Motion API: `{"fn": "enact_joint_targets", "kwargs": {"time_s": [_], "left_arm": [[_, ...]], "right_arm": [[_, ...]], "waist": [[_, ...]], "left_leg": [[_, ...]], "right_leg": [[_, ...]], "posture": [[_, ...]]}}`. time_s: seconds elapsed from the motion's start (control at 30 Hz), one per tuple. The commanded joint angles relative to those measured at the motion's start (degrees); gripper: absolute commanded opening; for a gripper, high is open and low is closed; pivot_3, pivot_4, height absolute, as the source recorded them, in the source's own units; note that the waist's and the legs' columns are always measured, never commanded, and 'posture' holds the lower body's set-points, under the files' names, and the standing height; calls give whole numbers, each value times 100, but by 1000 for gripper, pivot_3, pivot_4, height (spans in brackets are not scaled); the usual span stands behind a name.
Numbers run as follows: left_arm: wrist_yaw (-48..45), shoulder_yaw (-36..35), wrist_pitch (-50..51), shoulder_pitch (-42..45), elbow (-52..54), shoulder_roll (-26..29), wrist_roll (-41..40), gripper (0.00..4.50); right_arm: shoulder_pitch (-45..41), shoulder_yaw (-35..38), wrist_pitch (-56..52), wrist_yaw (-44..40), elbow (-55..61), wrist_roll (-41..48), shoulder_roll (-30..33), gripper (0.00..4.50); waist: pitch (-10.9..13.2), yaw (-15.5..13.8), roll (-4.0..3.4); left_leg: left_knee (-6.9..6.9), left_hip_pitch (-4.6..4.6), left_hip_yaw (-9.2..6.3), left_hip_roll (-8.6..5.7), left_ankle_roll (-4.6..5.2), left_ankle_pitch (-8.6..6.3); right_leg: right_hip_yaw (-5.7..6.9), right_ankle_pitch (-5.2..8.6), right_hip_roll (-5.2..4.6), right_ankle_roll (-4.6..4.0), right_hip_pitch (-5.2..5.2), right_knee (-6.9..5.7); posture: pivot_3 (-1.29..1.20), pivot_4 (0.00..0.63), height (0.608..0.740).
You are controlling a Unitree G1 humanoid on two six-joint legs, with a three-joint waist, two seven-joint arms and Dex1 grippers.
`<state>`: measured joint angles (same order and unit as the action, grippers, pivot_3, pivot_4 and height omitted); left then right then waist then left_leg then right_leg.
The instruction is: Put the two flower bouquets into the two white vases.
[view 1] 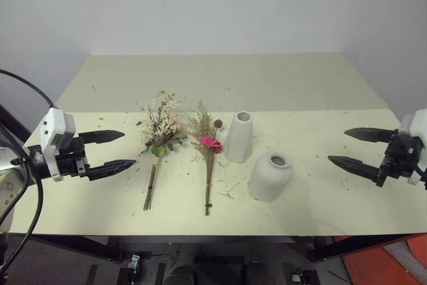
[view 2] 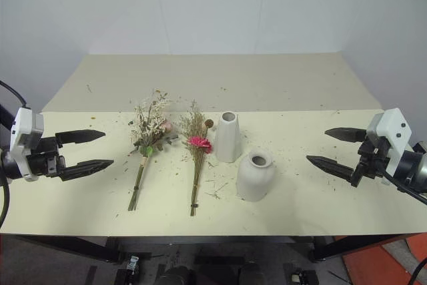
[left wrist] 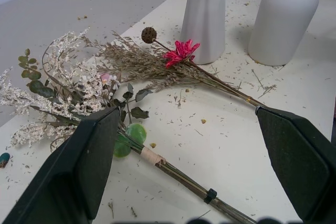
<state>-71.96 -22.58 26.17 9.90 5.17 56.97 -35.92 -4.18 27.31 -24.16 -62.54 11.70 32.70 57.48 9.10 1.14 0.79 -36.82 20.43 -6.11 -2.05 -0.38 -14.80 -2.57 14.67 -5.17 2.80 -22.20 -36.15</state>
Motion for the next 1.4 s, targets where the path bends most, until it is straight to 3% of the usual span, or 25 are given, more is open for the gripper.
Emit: {"fn": "enact_joint_targets", "kwargs": {"time_s": [0.03, 0.2, 0.37, 0.53, 0.63, 0.87, 1.3, 1.4], "left_arm": [[-34, -95, -119, 10, 3, 32, -2, 4500], [44, -77, 33, -11, 43, 64, -10, 4500], [695, 452, 800, 159, 248, 382, 413, 4500], [1139, 800, 1984, 595, 581, 494, 197, 4500], [1631, 1441, 3163, 1210, 760, 556, 300, 4500], [2943, 2190, 5225, 2458, 550, -96, 513, 4500], [3898, 3353, 5675, 3439, -588, -1337, 1175, 4500], [4043, 3421, 5653, 3487, -790, -1442, 1326, 3892]], "right_arm": [[-15, 189, 134, -33, 59, 17, 26, 4465], [27, 230, 116, -37, 101, 38, 26, 4465], [5, 214, 110, -18, 129, 51, 31, 4465], [-80, 185, 109, -45, 188, 98, 53, 4465], [-197, 115, 155, -78, 140, 61, 74, 4465], [-232, 124, 146, -93, 217, 74, 20, 4465], [-756, -137, 61, -566, 130, 356, 200, 4465], [-937, -198, 15, -578, 44, 362, 213, 4500]], "waist": [[0, -1, 0], [0, -3, 0], [0, -8, 0], [1, -9, 1], [1, -9, 2], [4, -11, 8], [6, -15, 11], [6, -5, 11]], "left_leg": [[0, 0, 0, 0, 0, 0], [0, 0, 0, 0, 0, 0], [0, -1, 0, 0, 0, 0], [0, 0, 0, -1, 0, 0], [0, 1, 0, -2, 0, 0], [-2, 2, -1, -4, 0, 0], [-5, 3, -2, -10, -2, 1], [-5, 8, -2, -10, -2, 1]], "right_leg": [[0, 0, 0, 0, 0, 0], [0, 0, -1, 0, 0, 1], [0, 0, 1, 0, 0, -1], [-1, 0, 1, 1, 1, -3], [0, 1, 2, 2, 0, -2], [0, 2, 5, 4, 2, -5], [-3, 1, 2, 5, 2, -7], [-3, 1, 2, 5, -4, -6]], "posture": [[0, 150, 740], [0, 150, 740], [0, 150, 740], [0, 150, 740], [0, 150, 740], [0, 150, 740], [0, 150, 740], [0, 150, 740]]}}
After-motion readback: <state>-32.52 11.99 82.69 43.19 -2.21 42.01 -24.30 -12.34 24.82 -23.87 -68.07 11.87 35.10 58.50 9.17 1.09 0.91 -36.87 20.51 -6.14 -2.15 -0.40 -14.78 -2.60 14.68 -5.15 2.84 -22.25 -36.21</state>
